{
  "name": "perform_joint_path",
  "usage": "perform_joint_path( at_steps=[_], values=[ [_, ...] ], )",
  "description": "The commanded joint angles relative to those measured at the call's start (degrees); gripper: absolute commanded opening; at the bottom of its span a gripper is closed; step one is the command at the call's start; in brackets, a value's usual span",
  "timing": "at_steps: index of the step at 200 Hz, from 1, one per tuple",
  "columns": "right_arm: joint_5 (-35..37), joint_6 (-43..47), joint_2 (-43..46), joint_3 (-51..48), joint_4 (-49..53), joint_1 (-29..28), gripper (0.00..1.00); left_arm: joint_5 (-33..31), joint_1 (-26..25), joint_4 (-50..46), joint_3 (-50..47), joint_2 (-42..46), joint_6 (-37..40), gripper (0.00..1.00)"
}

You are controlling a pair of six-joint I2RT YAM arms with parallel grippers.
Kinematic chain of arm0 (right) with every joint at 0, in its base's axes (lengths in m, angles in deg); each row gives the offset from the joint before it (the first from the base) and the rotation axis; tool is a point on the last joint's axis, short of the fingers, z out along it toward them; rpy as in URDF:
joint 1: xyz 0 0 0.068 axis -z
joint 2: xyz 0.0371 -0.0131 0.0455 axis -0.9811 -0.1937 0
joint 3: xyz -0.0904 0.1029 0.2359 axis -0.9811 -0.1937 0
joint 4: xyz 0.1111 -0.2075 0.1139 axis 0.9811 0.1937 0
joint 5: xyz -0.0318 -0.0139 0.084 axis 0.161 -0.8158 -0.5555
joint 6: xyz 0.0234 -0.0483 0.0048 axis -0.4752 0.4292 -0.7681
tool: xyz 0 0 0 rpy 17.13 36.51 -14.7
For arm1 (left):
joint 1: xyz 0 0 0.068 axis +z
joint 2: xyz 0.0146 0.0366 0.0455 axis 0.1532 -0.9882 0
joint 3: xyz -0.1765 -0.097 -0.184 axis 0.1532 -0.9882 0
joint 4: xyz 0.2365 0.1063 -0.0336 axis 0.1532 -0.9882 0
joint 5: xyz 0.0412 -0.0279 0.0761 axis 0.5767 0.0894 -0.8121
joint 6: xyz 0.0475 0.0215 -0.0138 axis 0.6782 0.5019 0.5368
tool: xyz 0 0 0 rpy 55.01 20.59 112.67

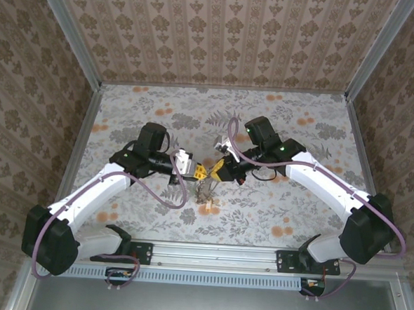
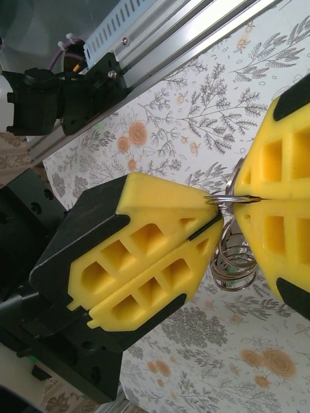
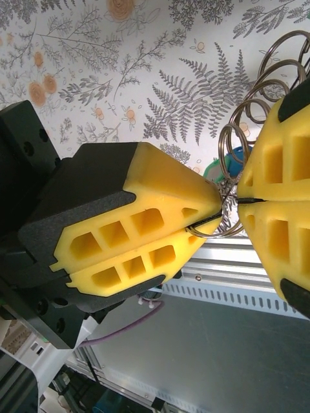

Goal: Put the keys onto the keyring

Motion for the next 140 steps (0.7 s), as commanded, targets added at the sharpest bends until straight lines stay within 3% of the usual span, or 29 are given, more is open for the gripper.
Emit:
perform_joint_path(
  at_steps=[1,140],
  values=[
    [-2.2,1.9,0.4,1.6,0.7,-0.5,0.00,2.5,-0.5,0.2,0.9,1.2,2.8,0.00],
    [-2.2,8.4,1.4,4.4,7.5,-0.9,0.00,0.0,-0.5,-3.7,1.1,0.4,6.5,0.00]
  ],
)
